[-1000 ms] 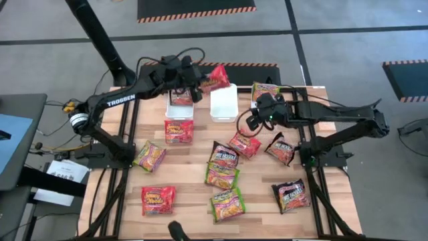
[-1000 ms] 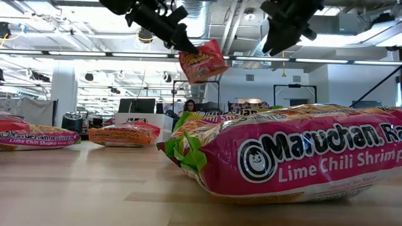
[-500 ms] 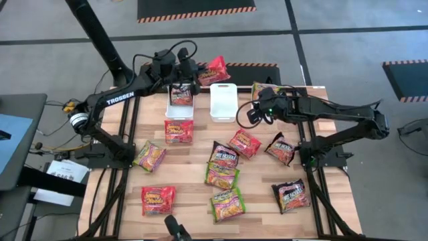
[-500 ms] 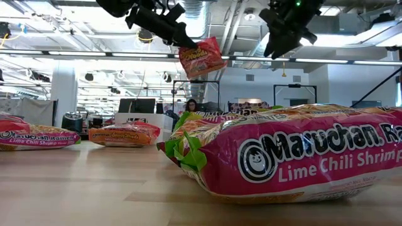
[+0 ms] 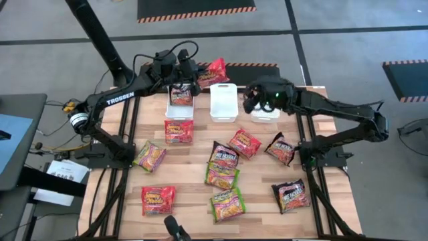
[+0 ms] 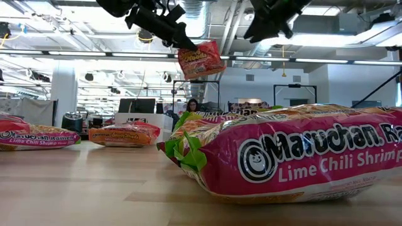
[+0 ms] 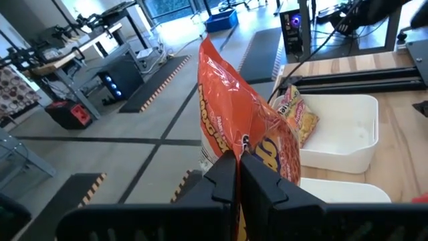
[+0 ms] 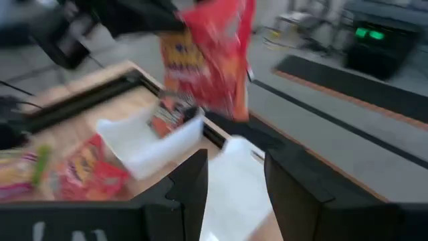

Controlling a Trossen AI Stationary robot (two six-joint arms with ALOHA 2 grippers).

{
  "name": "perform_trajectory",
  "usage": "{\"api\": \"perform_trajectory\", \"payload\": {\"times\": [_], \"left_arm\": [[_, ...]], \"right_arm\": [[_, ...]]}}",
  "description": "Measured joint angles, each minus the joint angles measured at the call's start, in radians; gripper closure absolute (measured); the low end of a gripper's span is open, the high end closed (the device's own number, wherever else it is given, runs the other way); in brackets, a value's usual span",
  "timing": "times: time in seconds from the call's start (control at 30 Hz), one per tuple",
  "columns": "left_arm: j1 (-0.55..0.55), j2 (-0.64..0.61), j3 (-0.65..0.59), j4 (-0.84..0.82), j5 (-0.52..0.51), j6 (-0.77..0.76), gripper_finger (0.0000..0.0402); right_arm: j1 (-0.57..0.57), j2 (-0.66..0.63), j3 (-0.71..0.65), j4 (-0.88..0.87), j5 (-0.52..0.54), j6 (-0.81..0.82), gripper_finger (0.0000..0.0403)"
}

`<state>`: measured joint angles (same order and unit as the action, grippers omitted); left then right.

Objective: Sort Maruchan noodles
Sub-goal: Put the orange noodle pack into the middle white bin

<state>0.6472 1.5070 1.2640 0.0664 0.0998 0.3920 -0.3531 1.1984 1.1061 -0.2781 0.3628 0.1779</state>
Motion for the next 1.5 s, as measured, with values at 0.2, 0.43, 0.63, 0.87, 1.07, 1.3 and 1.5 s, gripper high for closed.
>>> {"api": "perform_trajectory", "payload": {"times": [0.2, 0.43, 0.63, 0.87, 1.07, 1.3, 1.5], "left_arm": [[0.0, 0.0, 0.0, -0.007, 0.0, -0.014, 0.0401], [0.0, 0.0, 0.0, -0.01, 0.0, -0.021, 0.0401], [0.0, 0.0, 0.0, -0.01, 0.0, -0.022, 0.0401], [0.0, 0.0, 0.0, -0.032, -0.004, -0.022, 0.0401], [0.0, 0.0, 0.0, -0.034, -0.006, -0.022, 0.0401], [0.0, 0.0, 0.0, -0.034, -0.012, -0.022, 0.0401], [0.0, 0.0, 0.0, -0.039, -0.012, -0.023, 0.0401]], "right_arm": [[-0.206, 0.001, 0.0, 0.114, -0.356, -0.046, 0.0232], [-0.391, 0.124, 0.002, 0.306, -0.694, 0.021, 0.0218], [-0.445, 0.296, 0.007, 0.519, -0.872, 0.068, 0.0189], [-0.455, 0.46, 0.127, 0.556, -1.016, 0.017, 0.0177], [-0.446, 0.545, 0.238, 0.545, -1.049, -0.003, 0.0176], [-0.425, 0.637, 0.357, 0.495, -1.088, -0.004, 0.0189], [-0.405, 0.656, 0.389, 0.435, -1.096, -0.003, 0.0285]]}}
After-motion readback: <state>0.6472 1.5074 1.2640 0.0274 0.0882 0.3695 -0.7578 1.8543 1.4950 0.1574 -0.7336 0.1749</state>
